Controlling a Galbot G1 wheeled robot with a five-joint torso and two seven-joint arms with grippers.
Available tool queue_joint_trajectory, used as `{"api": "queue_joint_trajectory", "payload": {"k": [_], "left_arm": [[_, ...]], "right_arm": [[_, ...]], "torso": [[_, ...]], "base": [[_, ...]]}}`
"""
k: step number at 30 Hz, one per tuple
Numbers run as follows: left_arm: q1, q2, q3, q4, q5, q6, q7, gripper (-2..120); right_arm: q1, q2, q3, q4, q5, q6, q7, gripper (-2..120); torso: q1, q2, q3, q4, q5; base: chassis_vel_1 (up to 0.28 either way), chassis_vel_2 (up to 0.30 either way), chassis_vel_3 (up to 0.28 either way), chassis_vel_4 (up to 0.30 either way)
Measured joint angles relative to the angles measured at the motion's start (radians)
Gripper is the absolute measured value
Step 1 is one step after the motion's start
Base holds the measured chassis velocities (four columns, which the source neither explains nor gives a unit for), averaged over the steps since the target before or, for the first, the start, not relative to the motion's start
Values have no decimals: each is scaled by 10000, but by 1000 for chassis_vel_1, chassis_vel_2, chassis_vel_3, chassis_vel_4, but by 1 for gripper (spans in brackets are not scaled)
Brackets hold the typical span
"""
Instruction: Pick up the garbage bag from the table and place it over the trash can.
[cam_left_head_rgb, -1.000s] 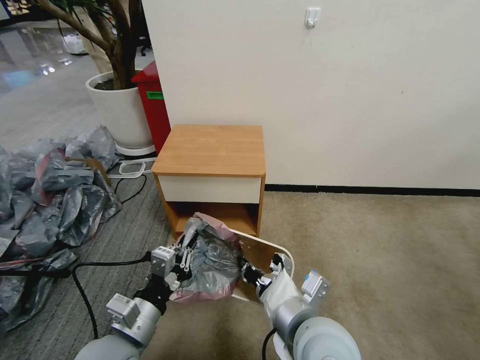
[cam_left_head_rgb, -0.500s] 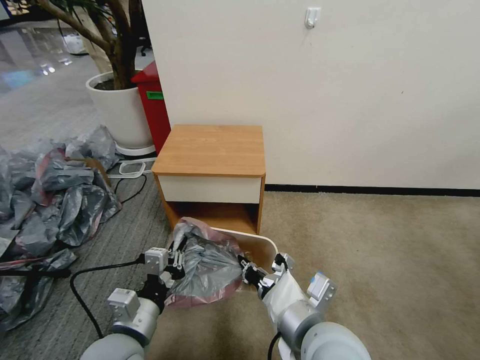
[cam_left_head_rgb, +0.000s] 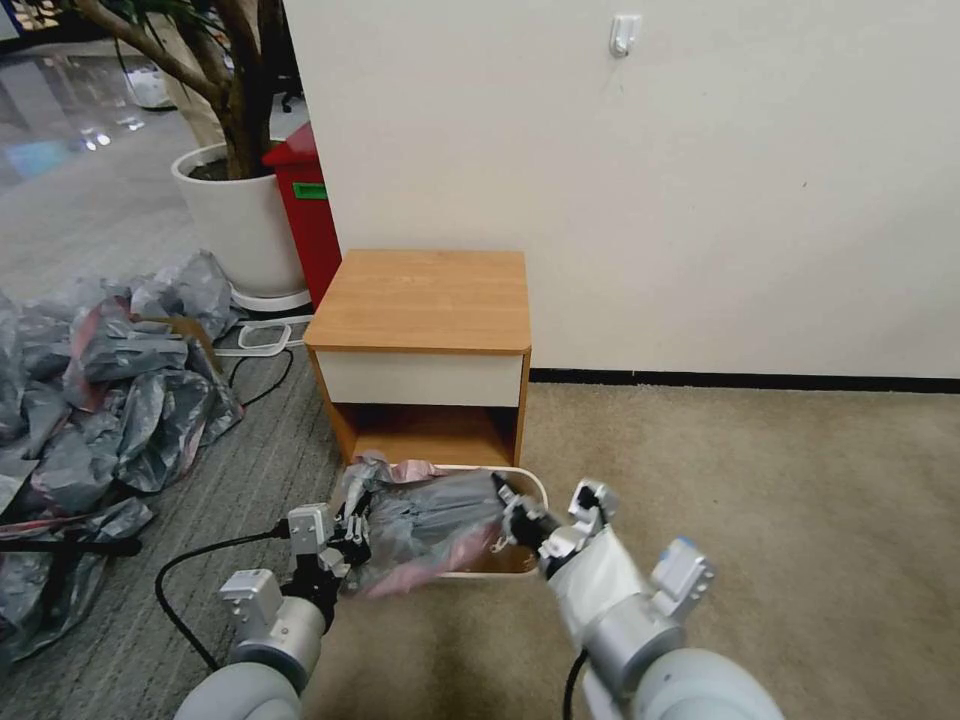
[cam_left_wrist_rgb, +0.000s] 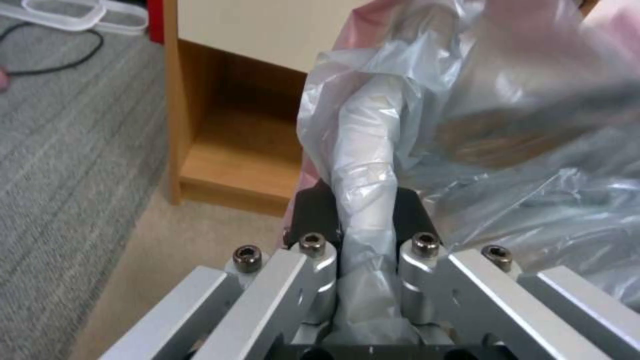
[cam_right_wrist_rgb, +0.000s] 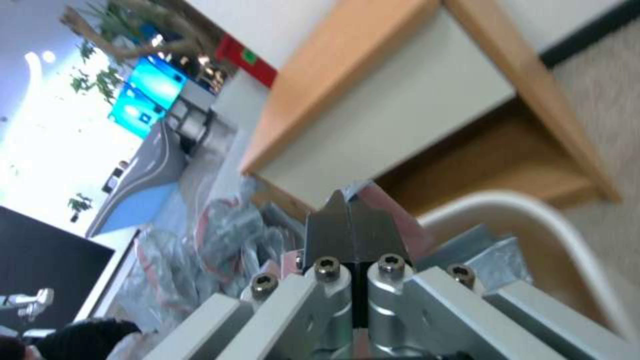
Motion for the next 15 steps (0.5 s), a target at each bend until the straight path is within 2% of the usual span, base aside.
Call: {"api": "queue_joint_trajectory", "payload": {"k": [15], "left_arm": [[29, -118, -198, -148, -630, 22, -81, 7]], "right_arm": [[-310, -519, 1193, 97, 108, -148, 30, 0]], "torso": [[1, 0, 0, 1, 0]], "base": [[0, 0, 0, 0]]}}
